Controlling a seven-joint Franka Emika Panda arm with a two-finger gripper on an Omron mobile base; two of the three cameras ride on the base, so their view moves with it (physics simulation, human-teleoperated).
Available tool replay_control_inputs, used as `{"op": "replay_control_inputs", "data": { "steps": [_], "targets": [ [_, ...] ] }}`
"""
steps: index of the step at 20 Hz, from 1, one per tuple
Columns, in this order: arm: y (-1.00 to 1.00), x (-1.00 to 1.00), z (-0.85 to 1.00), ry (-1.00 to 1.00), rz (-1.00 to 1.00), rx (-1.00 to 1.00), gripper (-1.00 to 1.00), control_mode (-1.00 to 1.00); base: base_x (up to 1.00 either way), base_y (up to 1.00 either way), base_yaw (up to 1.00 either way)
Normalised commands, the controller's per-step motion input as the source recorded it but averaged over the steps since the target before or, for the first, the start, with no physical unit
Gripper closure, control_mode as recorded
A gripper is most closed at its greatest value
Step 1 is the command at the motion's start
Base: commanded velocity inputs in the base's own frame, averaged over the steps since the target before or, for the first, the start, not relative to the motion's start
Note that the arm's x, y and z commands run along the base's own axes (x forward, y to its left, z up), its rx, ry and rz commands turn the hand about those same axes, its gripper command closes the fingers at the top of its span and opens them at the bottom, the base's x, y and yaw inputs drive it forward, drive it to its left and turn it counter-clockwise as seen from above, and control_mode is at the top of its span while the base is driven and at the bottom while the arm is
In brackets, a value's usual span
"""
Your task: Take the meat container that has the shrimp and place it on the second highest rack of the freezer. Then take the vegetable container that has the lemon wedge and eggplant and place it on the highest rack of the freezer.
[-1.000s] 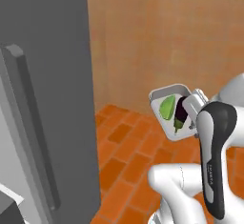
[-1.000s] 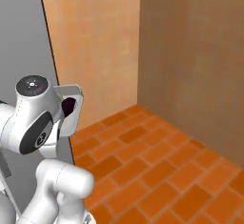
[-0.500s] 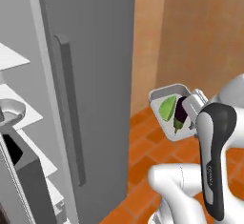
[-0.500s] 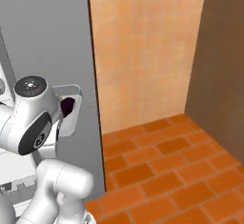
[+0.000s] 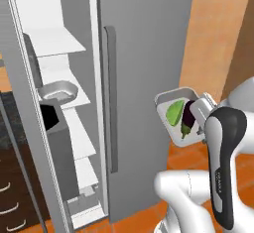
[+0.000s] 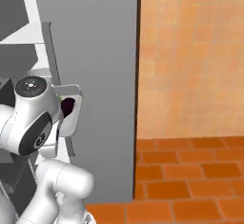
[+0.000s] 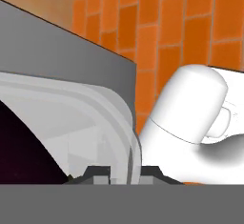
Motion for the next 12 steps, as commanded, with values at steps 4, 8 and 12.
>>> {"op": "replay_control_inputs", "data": {
  "steps": [4, 8, 12],
  "targets": [
    [0.00, 0.00, 0.00, 0.00, 0.00, 0.00, 1.00, 1.00, 0.04, 0.03, 0.52],
    [0.00, 0.00, 0.00, 0.00, 0.00, 0.00, 1.00, 1.00, 0.01, -0.06, 0.60],
    [0.00, 0.00, 0.00, 0.00, 0.00, 0.00, 1.00, 1.00, 0.18, -0.06, 0.62]
  ]
}}
